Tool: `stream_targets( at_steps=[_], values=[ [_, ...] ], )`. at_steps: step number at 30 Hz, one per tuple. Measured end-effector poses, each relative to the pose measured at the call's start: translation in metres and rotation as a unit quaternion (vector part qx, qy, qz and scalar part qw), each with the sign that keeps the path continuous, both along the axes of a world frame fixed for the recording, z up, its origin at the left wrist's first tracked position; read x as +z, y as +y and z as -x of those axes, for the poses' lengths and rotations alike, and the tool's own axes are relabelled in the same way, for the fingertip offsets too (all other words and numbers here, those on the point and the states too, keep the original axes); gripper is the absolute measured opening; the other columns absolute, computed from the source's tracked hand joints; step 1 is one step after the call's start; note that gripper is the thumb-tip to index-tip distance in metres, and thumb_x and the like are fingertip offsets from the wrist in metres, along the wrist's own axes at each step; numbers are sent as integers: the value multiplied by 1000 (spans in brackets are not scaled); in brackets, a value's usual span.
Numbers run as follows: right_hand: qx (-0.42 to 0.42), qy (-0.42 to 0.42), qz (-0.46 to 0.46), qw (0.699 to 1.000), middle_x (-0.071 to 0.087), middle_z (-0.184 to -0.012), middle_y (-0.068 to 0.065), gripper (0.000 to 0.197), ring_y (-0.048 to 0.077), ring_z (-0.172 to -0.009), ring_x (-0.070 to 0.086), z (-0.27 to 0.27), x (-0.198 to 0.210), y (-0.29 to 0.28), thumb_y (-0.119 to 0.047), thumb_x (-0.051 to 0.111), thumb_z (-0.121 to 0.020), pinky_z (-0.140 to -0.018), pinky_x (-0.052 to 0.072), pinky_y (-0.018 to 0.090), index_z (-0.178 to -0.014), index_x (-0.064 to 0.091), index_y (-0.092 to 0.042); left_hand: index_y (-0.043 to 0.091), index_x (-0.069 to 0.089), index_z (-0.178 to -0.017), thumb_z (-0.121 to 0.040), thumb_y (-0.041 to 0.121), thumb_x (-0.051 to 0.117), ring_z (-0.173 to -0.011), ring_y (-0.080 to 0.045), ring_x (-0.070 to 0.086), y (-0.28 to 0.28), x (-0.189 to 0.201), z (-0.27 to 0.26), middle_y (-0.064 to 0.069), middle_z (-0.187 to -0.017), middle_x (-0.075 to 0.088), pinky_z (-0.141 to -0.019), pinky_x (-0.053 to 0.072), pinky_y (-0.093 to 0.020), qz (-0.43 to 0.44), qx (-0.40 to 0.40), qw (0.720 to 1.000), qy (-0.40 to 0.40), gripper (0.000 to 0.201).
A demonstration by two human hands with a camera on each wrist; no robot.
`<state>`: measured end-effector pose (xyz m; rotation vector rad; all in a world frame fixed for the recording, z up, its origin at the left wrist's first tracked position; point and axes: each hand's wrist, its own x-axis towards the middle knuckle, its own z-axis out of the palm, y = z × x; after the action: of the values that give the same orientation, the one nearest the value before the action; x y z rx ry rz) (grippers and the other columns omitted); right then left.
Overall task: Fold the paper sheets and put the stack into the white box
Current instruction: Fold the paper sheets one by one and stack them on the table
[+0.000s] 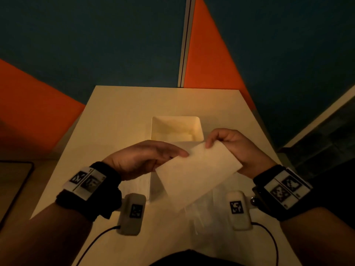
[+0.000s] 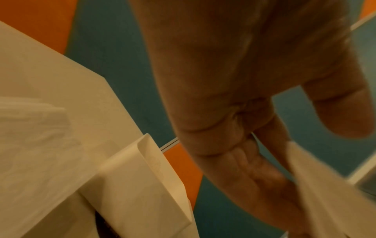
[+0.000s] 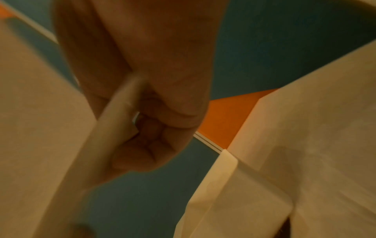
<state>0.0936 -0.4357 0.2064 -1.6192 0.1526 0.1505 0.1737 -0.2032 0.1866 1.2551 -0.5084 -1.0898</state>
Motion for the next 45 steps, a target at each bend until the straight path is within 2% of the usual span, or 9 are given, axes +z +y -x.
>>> stream_targets(
  at_steps=[5, 10, 12, 15, 19, 23, 26, 42, 45],
  values=[
    [59, -19, 30, 998, 63, -68, -2, 35, 6, -59, 57, -7, 9, 13, 9, 51, -86, -52, 47, 17, -63, 65, -13, 19, 73, -102, -78, 5, 64, -103, -24, 63, -19, 3, 8, -13, -113, 68, -93, 50, -31, -33, -8, 997, -72, 30],
    [-24, 5, 18, 1000, 67, -94, 7, 25, 16, -79, 62, -6, -3, -8, -2, 54, -90, -65, 47, 26, -108, 61, -18, 14, 75, -94, -78, -5, 62, -94, -17, 67, -14, -5, 11, -5, -106, 71, -78, 56, -28, -59, 128, 987, -78, 27],
    [-128, 29, 113, 985, 65, -100, 4, 26, 18, -89, 62, -6, -26, -30, -4, 57, -89, -70, 45, 27, -111, 59, -18, 11, 73, -99, -82, -4, 60, -89, -12, 67, -2, -11, 11, 0, -103, 71, -70, 56, -23, -74, 211, 972, -65, 27],
    [-202, 101, 329, 917, 62, -106, 7, 26, 22, -99, 58, 4, -77, -65, -9, 65, -85, -79, 43, 27, -110, 59, -13, 9, 66, -108, -87, -2, 55, -91, -13, 62, 18, -23, 11, 5, -104, 64, -70, 57, -25, -115, 290, 947, -73, 27],
    [-116, 200, 449, 863, 50, -133, 6, 57, 23, -116, 51, 29, -121, -79, -26, 74, -78, -96, 43, 34, -129, 50, -19, 16, 63, -109, -86, -3, 58, -98, -26, 60, 45, -50, 10, 0, -107, 60, -85, 51, -41, -185, 334, 922, -64, 30],
    [2, 221, 514, 829, 19, -154, -5, 106, 21, -139, 26, 43, -129, -66, -52, 81, -61, -111, 29, 44, -146, 22, -31, 20, 62, -112, -80, -6, 65, -81, -19, 60, 58, -77, 12, -6, -110, 58, -69, 54, -27, -279, 330, 890, -142, 41],
    [81, 208, 559, 798, 4, -158, -11, 112, 16, -144, 13, 47, -136, -57, -55, 79, -62, -114, 22, 41, -150, 12, -32, 28, 61, -113, -78, 0, 69, -80, -24, 64, 63, -86, 12, -8, -102, 64, -78, 51, -33, -349, 302, 867, -189, 46],
    [58, 140, 544, 825, 16, -157, -11, 56, 10, -143, 21, 52, -157, -67, -35, 49, -96, -114, 25, 31, -147, 28, -31, 24, 56, -128, -79, 7, 68, -84, -19, 60, 68, -100, 6, -6, -129, 56, -80, 43, -27, -399, 280, 824, -290, 53],
    [22, 116, 519, 847, 32, -152, -5, 43, 13, -139, 31, 54, -157, -66, -28, 46, -98, -112, 27, 28, -141, 43, -24, 21, 55, -129, -79, 7, 68, -89, -19, 55, 67, -101, 6, -6, -132, 51, -85, 42, -29, -416, 264, 811, -316, 54]
  ],
)
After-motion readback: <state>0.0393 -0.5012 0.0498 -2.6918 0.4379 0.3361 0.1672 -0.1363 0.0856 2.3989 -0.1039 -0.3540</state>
